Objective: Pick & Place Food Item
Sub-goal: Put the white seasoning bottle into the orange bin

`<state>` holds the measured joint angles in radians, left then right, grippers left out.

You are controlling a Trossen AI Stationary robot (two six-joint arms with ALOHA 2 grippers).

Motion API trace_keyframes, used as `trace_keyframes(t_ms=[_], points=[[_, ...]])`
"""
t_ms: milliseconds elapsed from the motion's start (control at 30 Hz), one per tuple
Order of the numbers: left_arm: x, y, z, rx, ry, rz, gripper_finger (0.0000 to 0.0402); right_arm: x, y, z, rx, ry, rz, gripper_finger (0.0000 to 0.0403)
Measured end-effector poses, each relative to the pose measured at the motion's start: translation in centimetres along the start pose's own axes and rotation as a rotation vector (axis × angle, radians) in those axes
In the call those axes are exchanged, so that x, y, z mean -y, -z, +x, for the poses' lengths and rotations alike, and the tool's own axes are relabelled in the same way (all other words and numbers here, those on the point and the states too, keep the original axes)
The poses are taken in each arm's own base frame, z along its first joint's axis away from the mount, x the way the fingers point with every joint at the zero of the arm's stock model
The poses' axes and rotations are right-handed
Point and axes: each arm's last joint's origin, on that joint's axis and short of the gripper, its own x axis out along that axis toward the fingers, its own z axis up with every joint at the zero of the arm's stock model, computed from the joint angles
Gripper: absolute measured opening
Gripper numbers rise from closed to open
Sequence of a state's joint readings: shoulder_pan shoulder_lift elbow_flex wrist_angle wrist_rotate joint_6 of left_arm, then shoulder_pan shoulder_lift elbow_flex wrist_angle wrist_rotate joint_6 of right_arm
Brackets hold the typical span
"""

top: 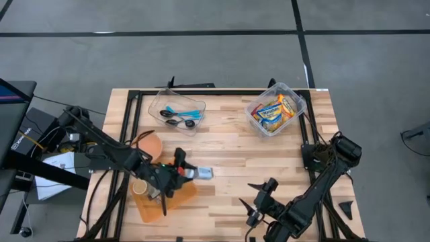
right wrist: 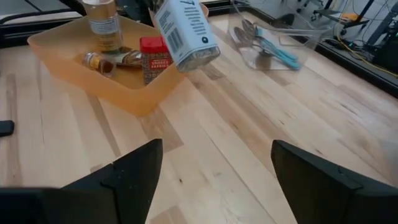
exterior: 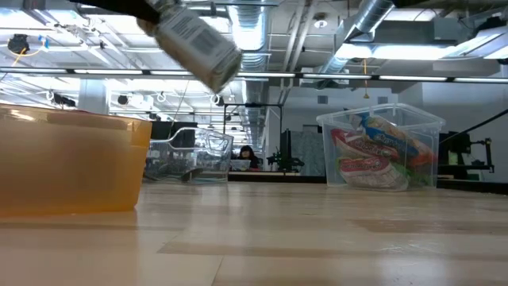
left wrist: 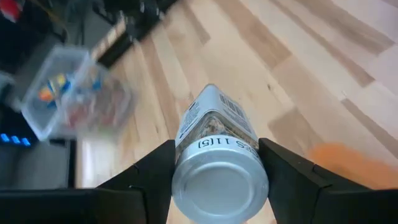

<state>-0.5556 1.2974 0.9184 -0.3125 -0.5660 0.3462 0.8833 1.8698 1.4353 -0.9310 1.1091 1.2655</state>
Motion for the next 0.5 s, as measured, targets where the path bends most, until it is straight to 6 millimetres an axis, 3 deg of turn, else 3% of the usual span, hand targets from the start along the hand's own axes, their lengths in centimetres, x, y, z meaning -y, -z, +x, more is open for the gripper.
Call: trace_keyframes(t_ms=[267, 500], points=[[-1.1, 1.2, -2.1, -0.109, 0.028, -0.147, 0.0197, 0.1, 0.0, 0.0, -0.001, 0.003, -0.007, 0.0297], [-3.5, 0.1, -3.9, -0.223, 0.070, -0.299, 0.0197, 0.1, 0.0, 0.0, -0.002, 0.005, -0.011, 0.0297]])
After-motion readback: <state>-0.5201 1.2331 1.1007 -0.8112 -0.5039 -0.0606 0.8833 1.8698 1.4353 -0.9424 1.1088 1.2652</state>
